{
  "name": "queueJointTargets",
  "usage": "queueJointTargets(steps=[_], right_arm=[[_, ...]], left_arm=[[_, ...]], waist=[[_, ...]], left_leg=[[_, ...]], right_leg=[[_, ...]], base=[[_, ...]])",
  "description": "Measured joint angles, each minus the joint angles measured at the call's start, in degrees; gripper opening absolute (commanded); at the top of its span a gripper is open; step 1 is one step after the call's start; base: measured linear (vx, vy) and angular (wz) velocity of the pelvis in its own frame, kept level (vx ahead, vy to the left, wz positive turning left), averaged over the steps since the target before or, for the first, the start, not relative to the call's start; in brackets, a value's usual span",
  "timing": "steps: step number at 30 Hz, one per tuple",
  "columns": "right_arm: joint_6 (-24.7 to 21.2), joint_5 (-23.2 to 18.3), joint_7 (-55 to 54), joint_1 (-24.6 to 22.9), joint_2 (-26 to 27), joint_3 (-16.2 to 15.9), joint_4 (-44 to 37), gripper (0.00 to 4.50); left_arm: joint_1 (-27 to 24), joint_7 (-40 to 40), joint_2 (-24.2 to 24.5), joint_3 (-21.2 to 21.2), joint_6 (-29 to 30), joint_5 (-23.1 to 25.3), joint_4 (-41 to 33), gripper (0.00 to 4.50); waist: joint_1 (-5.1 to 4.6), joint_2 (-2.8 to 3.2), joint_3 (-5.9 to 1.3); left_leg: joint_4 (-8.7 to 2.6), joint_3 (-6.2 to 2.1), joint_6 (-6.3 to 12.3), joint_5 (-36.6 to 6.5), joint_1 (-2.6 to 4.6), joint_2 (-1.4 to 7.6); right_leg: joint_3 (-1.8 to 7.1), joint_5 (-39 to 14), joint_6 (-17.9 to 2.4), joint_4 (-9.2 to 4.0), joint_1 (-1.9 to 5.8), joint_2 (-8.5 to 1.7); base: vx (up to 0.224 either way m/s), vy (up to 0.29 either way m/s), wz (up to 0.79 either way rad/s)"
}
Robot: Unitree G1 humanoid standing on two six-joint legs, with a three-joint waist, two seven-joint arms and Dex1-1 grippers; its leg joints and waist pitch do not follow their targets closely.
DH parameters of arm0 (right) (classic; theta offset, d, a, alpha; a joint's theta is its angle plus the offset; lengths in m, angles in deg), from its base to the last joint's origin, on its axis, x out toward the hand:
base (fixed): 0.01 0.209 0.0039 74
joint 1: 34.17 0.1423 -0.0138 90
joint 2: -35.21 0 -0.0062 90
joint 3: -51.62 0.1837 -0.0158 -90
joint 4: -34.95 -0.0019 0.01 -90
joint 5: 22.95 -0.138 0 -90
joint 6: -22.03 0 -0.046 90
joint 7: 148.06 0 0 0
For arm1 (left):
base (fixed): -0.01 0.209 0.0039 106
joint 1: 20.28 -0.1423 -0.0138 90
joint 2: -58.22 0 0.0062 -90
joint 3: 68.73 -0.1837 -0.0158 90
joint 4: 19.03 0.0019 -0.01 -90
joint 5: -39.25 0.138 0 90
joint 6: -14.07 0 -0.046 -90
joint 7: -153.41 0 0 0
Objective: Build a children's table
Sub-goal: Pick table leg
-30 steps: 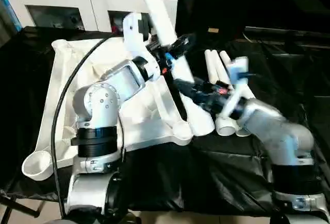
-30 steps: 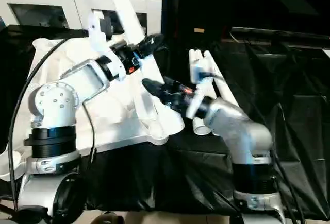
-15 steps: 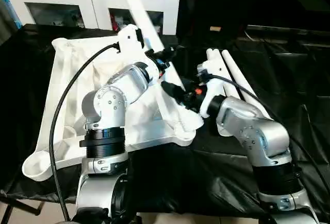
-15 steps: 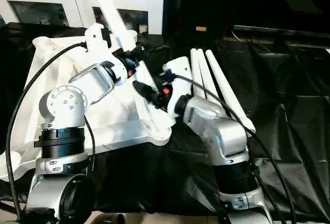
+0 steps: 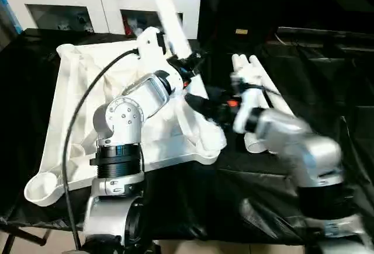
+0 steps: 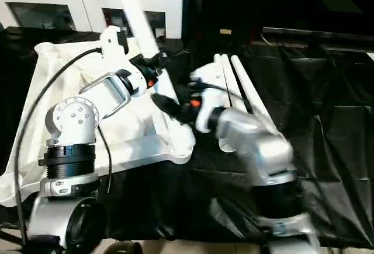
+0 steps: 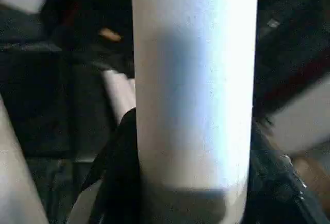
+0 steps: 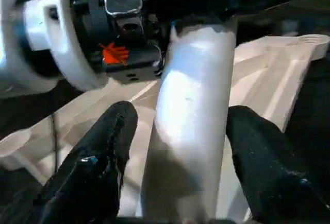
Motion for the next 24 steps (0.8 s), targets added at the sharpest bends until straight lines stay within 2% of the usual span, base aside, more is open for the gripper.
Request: queueJointTargets(steps=[5,9,12,15,24], right_arm=[[-1.9,-3.4,8.5,0.0,-3.8,0.3,0.5,3.34],[-3.2,-5.6,15.5,0.2,-6.6,-1.5,1.0,3.34],[-3.7,-6.1,18.5,0.5,-7.3,-2.8,3.0,3.34],[-3.9,-6.3,21.4,0.7,-7.6,-4.4,4.1,2.94],[-5.0,-8.3,25.2,0.9,-8.5,-5.5,4.0,2.2]], left_arm=[[-0.8,-14.4,4.7,-6.4,-0.7,-2.0,-2.2,1.82],[-1.8,-25.0,7.8,-11.4,-1.0,-3.2,-4.7,1.82],[-2.3,-29.6,8.2,-12.6,-1.4,-4.4,-5.0,1.82],[-2.3,-33.7,8.9,-12.7,-2.1,-5.7,-5.3,1.82],[-2.3,-38.7,10.5,-12.3,-3.3,-7.4,-5.3,1.82]], waist=[[-0.04,0.06,-0.01],[-0.1,0.2,-0.07],[-0.14,0.22,-0.06],[-0.27,0.22,-0.06],[-0.1,0.22,-0.06]], left_leg=[[0.01,0.01,0.05,0.0,0.0,0.0],[0.01,0.01,0.11,0.1,0.05,0.01],[0.01,0.02,0.15,0.1,0.08,0.01],[0.02,0.03,0.15,0.1,0.15,0.01],[0.02,0.04,0.2,0.2,0.19,0.02]], right_leg=[[0.0,0.0,0.0,0.01,0.0,0.0],[0.0,0.0,-0.1,0.08,0.01,0.0],[0.0,0.1,-0.2,0.13,0.01,0.0],[0.01,0.2,-0.3,0.14,0.04,0.0],[0.01,0.2,-0.4,0.15,0.1,0.0]], base=[[0.0,0.0,0.0],[0.0,0.0,0.0],[0.0,0.0,0.0],[0.0,0.0,0.0],[0.0,0.0,0.0]])
